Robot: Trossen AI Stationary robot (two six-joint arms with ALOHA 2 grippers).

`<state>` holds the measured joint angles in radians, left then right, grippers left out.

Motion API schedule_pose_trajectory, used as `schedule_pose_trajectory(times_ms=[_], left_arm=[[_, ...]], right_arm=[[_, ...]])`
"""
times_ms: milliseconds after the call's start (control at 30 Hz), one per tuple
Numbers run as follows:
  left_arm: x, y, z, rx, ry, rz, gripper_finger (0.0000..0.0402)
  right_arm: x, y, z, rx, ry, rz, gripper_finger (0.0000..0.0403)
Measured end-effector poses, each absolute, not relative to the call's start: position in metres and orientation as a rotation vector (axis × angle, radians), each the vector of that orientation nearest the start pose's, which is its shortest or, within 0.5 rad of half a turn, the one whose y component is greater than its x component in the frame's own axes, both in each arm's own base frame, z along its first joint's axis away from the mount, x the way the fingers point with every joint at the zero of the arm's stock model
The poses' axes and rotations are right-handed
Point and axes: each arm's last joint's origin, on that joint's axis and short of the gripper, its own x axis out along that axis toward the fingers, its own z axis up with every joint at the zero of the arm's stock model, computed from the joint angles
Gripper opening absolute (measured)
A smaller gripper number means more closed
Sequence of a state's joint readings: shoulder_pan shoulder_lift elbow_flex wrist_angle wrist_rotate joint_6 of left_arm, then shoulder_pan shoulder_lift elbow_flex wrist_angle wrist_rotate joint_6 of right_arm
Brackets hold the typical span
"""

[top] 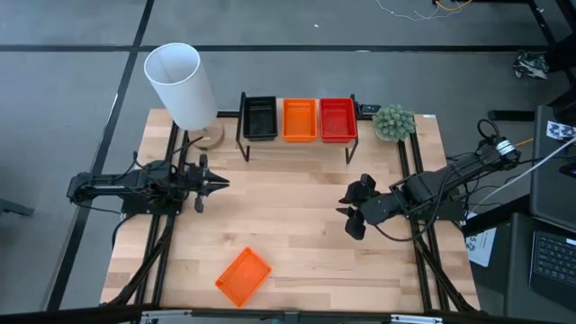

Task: Stack baskets on shelf by color
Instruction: Stack the orange basket on top of the stacked orange baskets on the shelf

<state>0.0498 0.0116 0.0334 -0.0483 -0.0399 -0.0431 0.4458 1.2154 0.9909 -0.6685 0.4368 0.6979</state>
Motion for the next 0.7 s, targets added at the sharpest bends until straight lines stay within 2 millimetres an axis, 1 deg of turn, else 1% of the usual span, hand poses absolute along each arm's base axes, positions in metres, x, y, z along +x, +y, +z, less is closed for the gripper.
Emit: schedule_pose_trajectory(times_ms=[333,700], left_arm=[[0.0962,0.0060,0.1691,-0.043,0.027,0.090,0.0041],[0.0962,0.0059,0.1690,-0.042,0.028,0.090,0.0041]], right_arm=[[0.2231,0.0922,0.2834,0.284,0.723,-0.285,0.0126],[0.2233,0.0887,0.2847,0.235,0.656,-0.389,0.0126]])
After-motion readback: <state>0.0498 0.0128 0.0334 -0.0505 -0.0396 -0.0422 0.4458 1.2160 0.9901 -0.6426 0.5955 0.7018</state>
